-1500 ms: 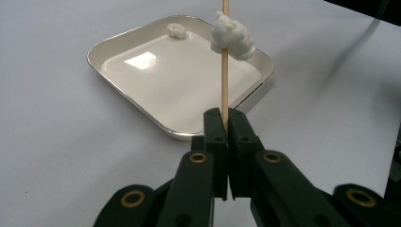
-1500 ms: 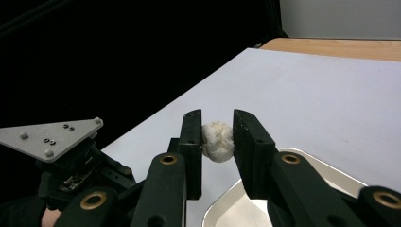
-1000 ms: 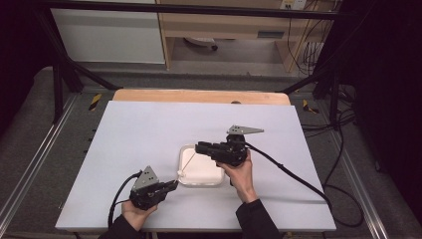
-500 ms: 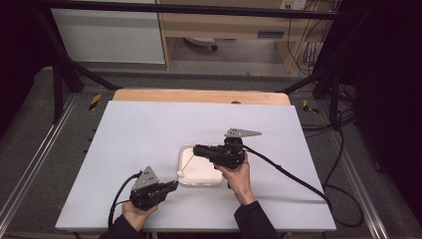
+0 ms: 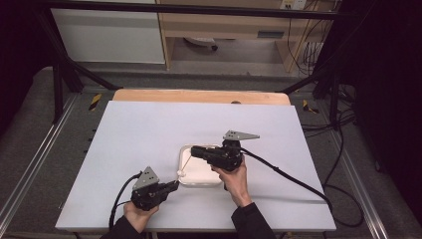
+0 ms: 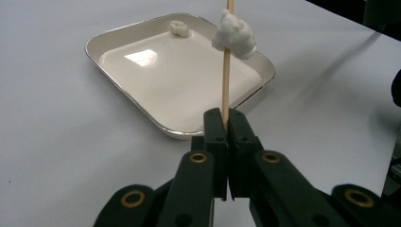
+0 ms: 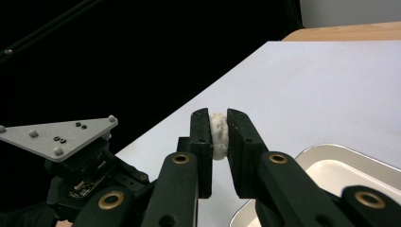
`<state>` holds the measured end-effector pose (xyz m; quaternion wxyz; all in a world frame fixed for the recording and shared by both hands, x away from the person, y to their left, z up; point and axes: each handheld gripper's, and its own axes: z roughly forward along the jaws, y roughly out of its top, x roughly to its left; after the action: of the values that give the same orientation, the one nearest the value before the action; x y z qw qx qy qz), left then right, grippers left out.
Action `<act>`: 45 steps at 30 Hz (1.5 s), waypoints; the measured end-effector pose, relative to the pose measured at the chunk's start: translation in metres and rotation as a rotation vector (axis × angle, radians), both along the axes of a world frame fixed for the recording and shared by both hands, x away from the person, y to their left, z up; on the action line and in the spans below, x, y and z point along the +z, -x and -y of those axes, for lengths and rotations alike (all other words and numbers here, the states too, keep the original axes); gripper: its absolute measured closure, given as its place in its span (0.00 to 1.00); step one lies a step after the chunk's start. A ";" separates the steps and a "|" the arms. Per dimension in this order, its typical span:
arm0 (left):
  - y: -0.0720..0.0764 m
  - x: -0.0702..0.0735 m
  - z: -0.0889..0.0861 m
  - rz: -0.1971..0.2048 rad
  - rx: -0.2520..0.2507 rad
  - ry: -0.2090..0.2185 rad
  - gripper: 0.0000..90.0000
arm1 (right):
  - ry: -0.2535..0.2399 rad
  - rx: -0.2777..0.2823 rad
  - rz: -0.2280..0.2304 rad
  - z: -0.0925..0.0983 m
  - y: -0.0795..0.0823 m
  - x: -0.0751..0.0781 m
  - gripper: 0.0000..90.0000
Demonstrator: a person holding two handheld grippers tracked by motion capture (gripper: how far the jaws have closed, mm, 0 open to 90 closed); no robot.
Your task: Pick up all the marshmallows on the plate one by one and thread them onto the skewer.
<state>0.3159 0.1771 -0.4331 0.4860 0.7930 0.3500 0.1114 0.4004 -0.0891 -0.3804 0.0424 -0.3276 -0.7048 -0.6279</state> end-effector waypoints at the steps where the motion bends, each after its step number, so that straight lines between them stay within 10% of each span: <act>1: 0.000 0.000 0.000 0.002 -0.002 -0.001 0.98 | -0.002 0.000 0.002 0.000 0.000 0.000 0.91; 45: 0.002 0.001 0.007 0.006 0.005 -0.035 0.98 | -0.003 0.029 0.035 -0.009 0.014 -0.012 0.92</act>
<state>0.3141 0.1700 -0.4323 0.4729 0.8002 0.3483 0.1212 0.3861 -0.0801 -0.3926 0.0397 -0.3061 -0.7090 -0.6340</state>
